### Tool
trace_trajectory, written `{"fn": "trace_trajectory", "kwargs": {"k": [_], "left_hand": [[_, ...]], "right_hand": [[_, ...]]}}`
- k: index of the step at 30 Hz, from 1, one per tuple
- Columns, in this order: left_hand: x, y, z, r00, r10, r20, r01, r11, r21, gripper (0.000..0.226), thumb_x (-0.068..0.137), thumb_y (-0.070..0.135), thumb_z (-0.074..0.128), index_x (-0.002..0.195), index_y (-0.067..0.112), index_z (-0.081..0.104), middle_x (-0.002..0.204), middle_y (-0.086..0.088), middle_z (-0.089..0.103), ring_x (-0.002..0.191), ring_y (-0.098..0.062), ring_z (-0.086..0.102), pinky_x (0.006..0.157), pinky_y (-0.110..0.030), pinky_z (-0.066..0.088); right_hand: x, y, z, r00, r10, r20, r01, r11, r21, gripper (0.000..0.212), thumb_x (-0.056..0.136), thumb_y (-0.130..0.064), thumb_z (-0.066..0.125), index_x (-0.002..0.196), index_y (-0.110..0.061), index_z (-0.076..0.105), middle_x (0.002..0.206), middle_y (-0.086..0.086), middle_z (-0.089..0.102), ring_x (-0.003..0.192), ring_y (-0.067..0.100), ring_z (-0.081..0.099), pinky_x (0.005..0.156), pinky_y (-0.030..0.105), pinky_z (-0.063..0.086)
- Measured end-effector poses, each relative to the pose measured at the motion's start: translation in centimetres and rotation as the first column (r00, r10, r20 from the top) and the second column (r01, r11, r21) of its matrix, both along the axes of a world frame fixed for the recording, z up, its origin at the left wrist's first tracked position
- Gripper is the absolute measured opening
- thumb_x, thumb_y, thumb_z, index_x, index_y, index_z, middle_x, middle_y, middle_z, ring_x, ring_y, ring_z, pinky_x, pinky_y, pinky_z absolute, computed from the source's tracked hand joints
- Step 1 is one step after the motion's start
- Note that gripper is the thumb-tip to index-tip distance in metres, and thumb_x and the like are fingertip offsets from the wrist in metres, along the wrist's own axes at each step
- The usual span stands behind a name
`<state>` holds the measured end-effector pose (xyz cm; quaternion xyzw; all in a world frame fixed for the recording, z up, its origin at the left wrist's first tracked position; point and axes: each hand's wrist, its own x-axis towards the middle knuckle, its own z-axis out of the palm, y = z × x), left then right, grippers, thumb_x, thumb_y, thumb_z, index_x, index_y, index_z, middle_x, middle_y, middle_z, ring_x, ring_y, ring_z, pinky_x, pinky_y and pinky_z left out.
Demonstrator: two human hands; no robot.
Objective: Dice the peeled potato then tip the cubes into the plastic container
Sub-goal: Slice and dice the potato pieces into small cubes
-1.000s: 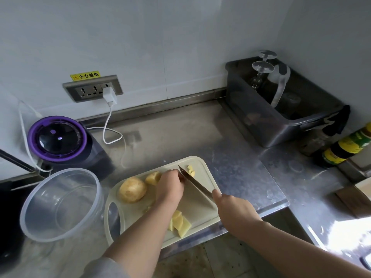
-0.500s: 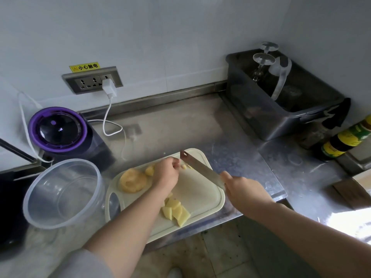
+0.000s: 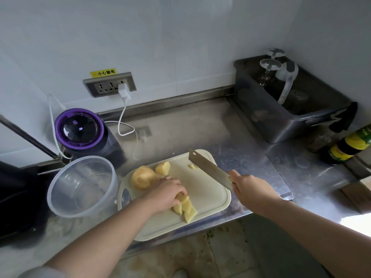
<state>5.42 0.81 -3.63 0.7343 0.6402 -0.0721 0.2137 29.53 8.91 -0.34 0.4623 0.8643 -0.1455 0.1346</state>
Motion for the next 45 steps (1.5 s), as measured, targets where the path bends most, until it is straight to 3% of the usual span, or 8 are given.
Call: {"fn": "trace_trajectory", "kwargs": {"k": [3,8,16,22,28,37,42,45], "left_hand": [[0.1,-0.2,0.2,1.0,-0.015,0.003,0.015,0.999,0.034,0.033,0.091,0.027,0.059,0.123,0.026,0.054,0.13,0.007,0.051,0.12,-0.017,0.041,0.101,-0.03,0.035],[0.4,-1.0,0.2,0.998,-0.014,0.058,0.01,0.998,0.067,0.022,0.091,0.025,0.057,0.113,0.025,0.054,0.111,0.011,0.056,0.104,-0.014,0.049,0.086,-0.027,0.039],[-0.8,-1.0,1.7,0.875,0.316,0.367,-0.294,0.949,-0.115,0.019,0.09,0.018,0.064,0.108,0.02,0.065,0.093,0.015,0.06,0.086,0.0,0.058,0.072,-0.01,0.044],[0.0,-1.8,1.5,0.978,0.084,0.189,-0.049,0.982,-0.18,0.019,0.091,0.021,0.06,0.106,0.018,0.071,0.111,0.007,0.064,0.1,-0.008,0.057,0.086,-0.023,0.045],[0.4,-2.0,0.6,0.993,-0.044,0.105,0.057,0.991,-0.125,0.033,0.091,0.016,0.059,0.124,0.02,0.057,0.119,0.005,0.052,0.096,-0.014,0.053,0.076,-0.024,0.039],[0.5,-2.8,0.4,0.987,-0.163,-0.004,0.163,0.986,-0.035,0.027,0.09,0.031,0.06,0.114,0.02,0.054,0.117,0.005,0.057,0.104,-0.016,0.052,0.076,-0.024,0.034],[-0.9,-2.3,1.1,0.962,0.106,0.252,-0.101,0.994,-0.033,0.013,0.085,0.03,0.065,0.095,0.025,0.06,0.092,0.017,0.05,0.086,-0.007,0.054,0.078,-0.023,0.045],[-1.0,0.4,1.6,0.952,0.214,0.22,-0.25,0.956,0.152,0.014,0.087,0.031,0.065,0.098,0.026,0.059,0.092,0.019,0.047,0.084,-0.008,0.053,0.073,-0.024,0.045]], "right_hand": [[-0.2,-0.1,0.3,1.0,0.009,-0.002,-0.009,1.0,0.008,0.015,0.105,-0.018,0.032,0.118,-0.018,0.039,0.07,-0.001,0.05,0.059,0.019,0.052,0.048,0.026,0.037],[-0.2,-0.4,0.4,1.0,-0.005,-0.002,0.005,1.0,0.002,0.018,0.104,-0.018,0.032,0.121,-0.018,0.039,0.082,0.005,0.06,0.07,0.028,0.062,0.058,0.034,0.047],[0.0,-0.5,0.6,1.0,-0.008,-0.026,0.009,1.0,0.023,0.015,0.105,-0.021,0.031,0.117,-0.017,0.038,0.067,-0.003,0.043,0.056,0.019,0.047,0.045,0.026,0.031],[-0.2,-0.7,1.3,1.0,-0.008,-0.026,0.008,1.0,0.016,0.017,0.105,-0.023,0.03,0.119,-0.017,0.039,0.076,0.001,0.052,0.059,0.019,0.05,0.046,0.025,0.032],[-0.2,-0.9,1.6,1.0,-0.008,-0.019,0.007,1.0,-0.012,0.022,0.106,-0.023,0.031,0.126,-0.018,0.038,0.082,0.0,0.054,0.058,0.014,0.049,0.045,0.021,0.029],[-0.5,-0.9,1.5,1.0,-0.014,-0.015,0.013,0.999,-0.031,0.02,0.105,-0.022,0.029,0.124,-0.019,0.038,0.079,0.0,0.051,0.059,0.015,0.049,0.047,0.023,0.032],[-0.5,-0.6,1.7,0.999,-0.04,-0.037,0.039,0.999,-0.015,0.014,0.105,-0.022,0.03,0.115,-0.017,0.039,0.067,-0.002,0.044,0.055,0.016,0.045,0.046,0.026,0.032],[-0.3,-0.2,2.0,0.996,-0.082,-0.045,0.082,0.997,-0.007,0.006,0.104,-0.021,0.031,0.101,-0.018,0.033,0.065,-0.002,0.041,0.054,0.018,0.043,0.047,0.029,0.03]]}}
